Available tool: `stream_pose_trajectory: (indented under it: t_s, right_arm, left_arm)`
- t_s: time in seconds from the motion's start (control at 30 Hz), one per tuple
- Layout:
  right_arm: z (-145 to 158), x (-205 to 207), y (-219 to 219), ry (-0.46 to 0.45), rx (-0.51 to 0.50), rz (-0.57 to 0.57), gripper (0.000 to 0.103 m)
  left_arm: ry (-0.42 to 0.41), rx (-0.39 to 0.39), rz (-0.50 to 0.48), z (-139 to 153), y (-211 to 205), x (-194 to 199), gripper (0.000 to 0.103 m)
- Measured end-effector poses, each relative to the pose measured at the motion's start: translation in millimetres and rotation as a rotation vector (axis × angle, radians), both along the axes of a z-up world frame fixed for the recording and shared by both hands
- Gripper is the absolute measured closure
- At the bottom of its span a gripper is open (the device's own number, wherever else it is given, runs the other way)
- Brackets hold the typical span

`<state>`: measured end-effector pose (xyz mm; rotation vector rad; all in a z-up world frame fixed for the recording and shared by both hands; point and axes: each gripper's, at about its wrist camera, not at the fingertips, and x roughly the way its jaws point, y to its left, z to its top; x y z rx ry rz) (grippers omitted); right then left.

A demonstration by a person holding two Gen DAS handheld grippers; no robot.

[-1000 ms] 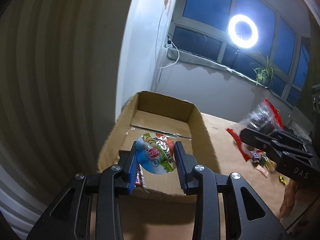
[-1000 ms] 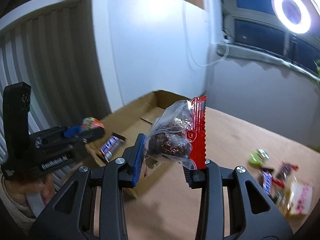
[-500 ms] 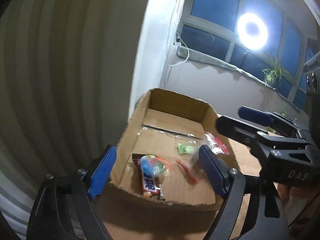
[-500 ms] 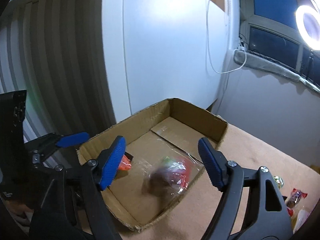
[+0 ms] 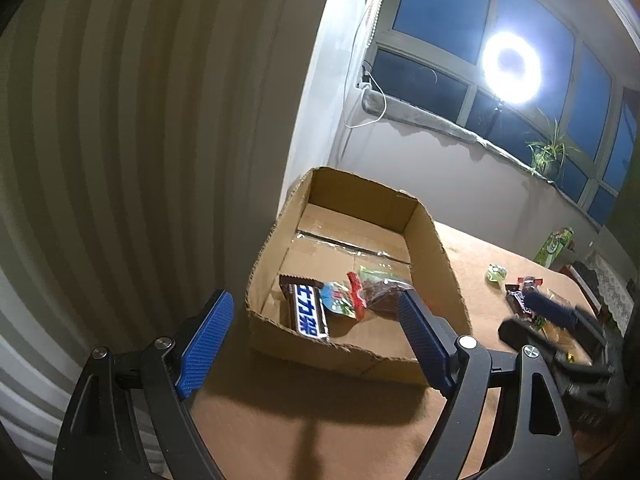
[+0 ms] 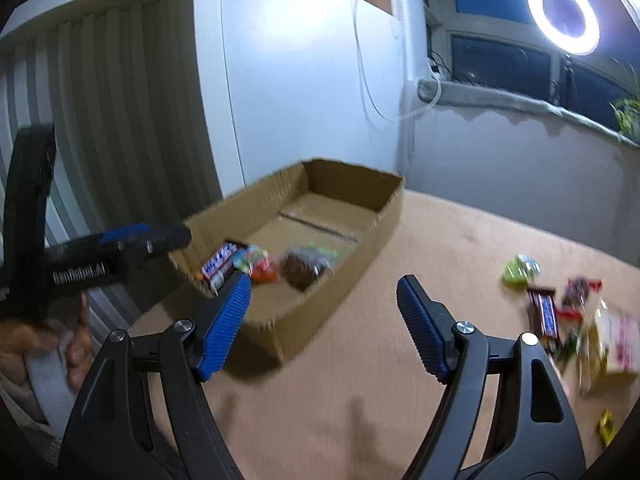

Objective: Organize snacks
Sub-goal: 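Move both tools back toward the remaining snacks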

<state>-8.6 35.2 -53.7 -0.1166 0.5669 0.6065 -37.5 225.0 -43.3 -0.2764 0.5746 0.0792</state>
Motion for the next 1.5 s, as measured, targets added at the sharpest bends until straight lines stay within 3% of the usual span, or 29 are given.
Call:
stream_pose_trajectory:
  t_s: [0.27,0.83,1.5]
  right_arm:
    - [-12,-29,-30,0.037,0.023,-0.027,0.025]
    - [-4,-58,-114,0.001,0.093,-0.129,0.025]
    - [-13,-67,-249,0.003,0.136,-0.419,0.024]
  left_arm:
    - [0.003,0.031,-0.052,5,-30,-9,0.019]
    - [0.001,0.125,-0.187,26,-124,-24,0.019]
    - [0.039,0.157,-0.392,23,-228,-15,0.019]
